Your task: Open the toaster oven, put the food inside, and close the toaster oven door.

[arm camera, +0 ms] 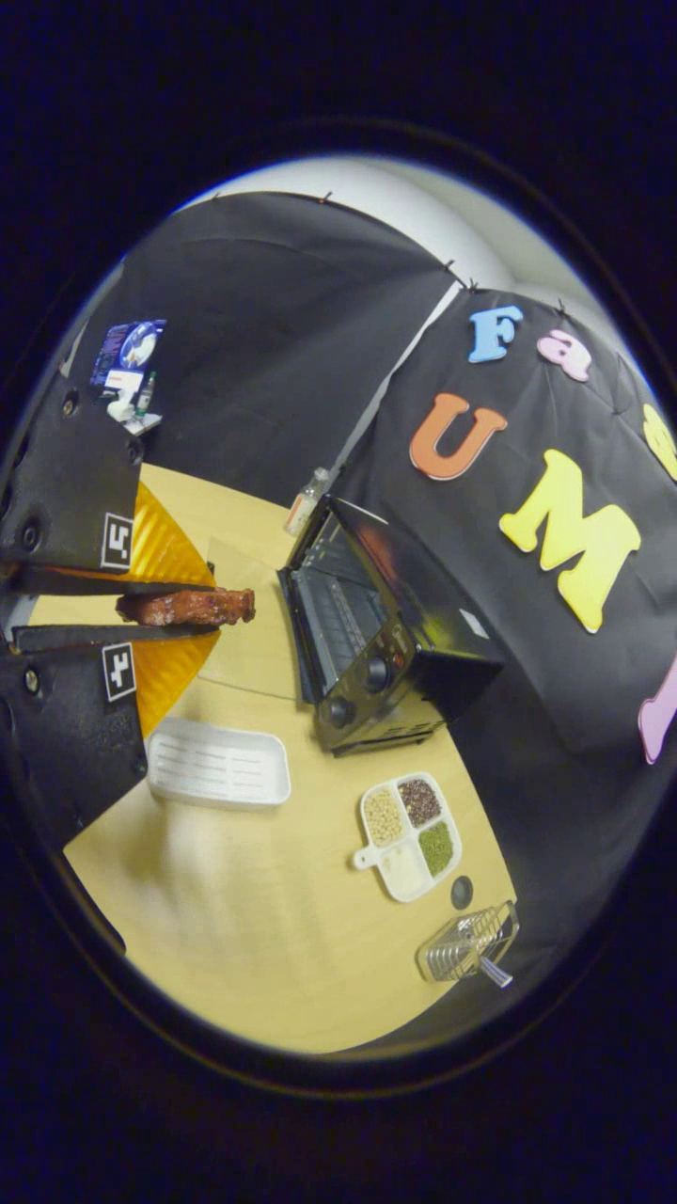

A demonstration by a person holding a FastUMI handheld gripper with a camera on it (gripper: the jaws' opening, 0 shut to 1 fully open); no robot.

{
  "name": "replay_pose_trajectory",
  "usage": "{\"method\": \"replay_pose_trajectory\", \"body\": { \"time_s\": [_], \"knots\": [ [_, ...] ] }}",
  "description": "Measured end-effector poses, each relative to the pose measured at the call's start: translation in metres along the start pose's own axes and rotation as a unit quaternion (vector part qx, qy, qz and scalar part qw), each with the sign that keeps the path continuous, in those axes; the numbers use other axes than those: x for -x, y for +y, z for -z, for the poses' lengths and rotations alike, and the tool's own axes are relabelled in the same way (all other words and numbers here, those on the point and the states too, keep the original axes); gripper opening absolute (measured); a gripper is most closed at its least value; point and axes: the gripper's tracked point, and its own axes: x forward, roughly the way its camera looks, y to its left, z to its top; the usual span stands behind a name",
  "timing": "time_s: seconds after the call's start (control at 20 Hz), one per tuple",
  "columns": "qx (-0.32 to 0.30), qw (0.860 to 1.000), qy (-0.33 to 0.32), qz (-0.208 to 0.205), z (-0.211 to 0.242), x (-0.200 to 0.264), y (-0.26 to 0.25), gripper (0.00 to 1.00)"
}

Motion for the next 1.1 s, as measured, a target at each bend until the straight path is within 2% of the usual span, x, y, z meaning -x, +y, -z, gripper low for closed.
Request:
{"method": "replay_pose_trajectory", "body": {
  "time_s": [0.15,0.25,0.4,0.6,0.75,0.9,1.1],
  "knots": [
    [-0.053,0.997,-0.058,-0.003,0.017,-0.026,0.033,0.15],
    [-0.102,0.989,-0.107,-0.005,0.022,-0.051,0.051,0.15],
    [-0.189,0.966,-0.175,-0.018,0.023,-0.095,0.064,0.15],
    [-0.276,0.930,-0.241,-0.006,0.007,-0.151,0.059,0.15],
    [-0.295,0.915,-0.274,-0.003,-0.014,-0.190,0.052,0.15],
    [-0.331,0.894,-0.303,-0.002,-0.043,-0.223,0.042,0.15],
    [-0.321,0.893,-0.314,0.024,-0.070,-0.269,0.028,0.15]
  ]
}}
